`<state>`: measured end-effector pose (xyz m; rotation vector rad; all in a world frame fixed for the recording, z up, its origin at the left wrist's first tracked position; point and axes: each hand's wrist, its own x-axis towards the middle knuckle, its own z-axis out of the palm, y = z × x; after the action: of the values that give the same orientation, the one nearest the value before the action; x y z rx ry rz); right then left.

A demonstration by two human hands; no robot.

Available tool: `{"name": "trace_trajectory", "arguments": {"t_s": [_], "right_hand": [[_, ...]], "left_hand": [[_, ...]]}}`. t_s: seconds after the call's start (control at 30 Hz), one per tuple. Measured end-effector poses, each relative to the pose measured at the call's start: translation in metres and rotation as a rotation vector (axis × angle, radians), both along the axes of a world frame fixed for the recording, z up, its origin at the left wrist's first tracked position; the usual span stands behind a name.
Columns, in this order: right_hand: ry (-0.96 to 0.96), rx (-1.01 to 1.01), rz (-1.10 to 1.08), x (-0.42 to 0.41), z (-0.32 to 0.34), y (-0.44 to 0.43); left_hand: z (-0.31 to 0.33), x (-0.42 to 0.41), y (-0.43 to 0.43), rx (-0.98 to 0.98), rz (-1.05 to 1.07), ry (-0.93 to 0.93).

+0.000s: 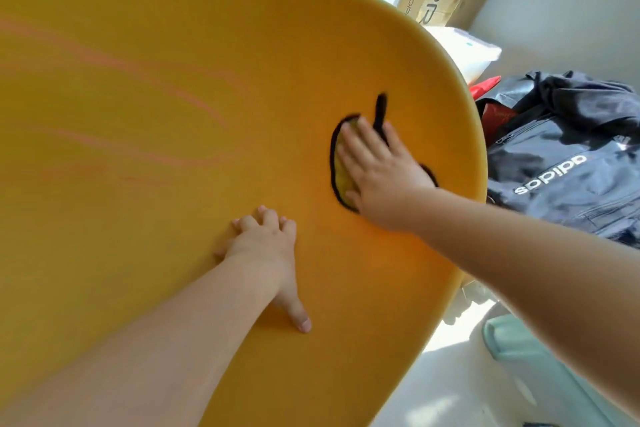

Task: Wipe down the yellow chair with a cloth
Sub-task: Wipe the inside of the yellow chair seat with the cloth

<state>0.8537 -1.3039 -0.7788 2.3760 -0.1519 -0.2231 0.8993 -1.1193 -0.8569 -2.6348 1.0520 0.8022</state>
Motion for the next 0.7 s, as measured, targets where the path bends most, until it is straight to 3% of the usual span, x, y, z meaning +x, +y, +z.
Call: {"name": "trace_trajectory", "arguments": {"t_s": [0.07,0.13,0.2,0.3,0.4,0.57,0.63,0.7], "right_hand": [[0.237,0.110,0.102,-0.033,-0.017,0.012],[0.294,0.118,0.209,-0.039,-0.002,-0.004],[0.160,-0.048,0.241,-0.016,0.029,-0.033],[-0.150,-0.219,0.102,0.017,0.069,-0.055],[-0.275,-0.085,-0.053,0.020,0.042,-0.032],[0.265,0.268,0.142,-0.043,-0.031,0.024],[0.299,0.222,0.217,-0.046,-0.010,0.005],[0.157,0.035,0.220,-0.021,0.025,-0.026]], "left_hand": [[0.002,-0.002,0.002,0.004,0.005,0.012],[0.005,-0.003,0.003,0.010,0.013,0.024],[0.005,-0.003,0.001,0.024,0.012,0.033],[0.005,-0.003,-0.002,0.031,0.015,0.041],[0.005,-0.003,-0.001,0.034,0.025,0.051],[0.007,-0.003,0.002,0.036,0.027,0.049],[0.009,-0.003,0.001,0.047,0.024,0.052],[0.011,-0.003,0.002,0.055,0.025,0.057]]}}
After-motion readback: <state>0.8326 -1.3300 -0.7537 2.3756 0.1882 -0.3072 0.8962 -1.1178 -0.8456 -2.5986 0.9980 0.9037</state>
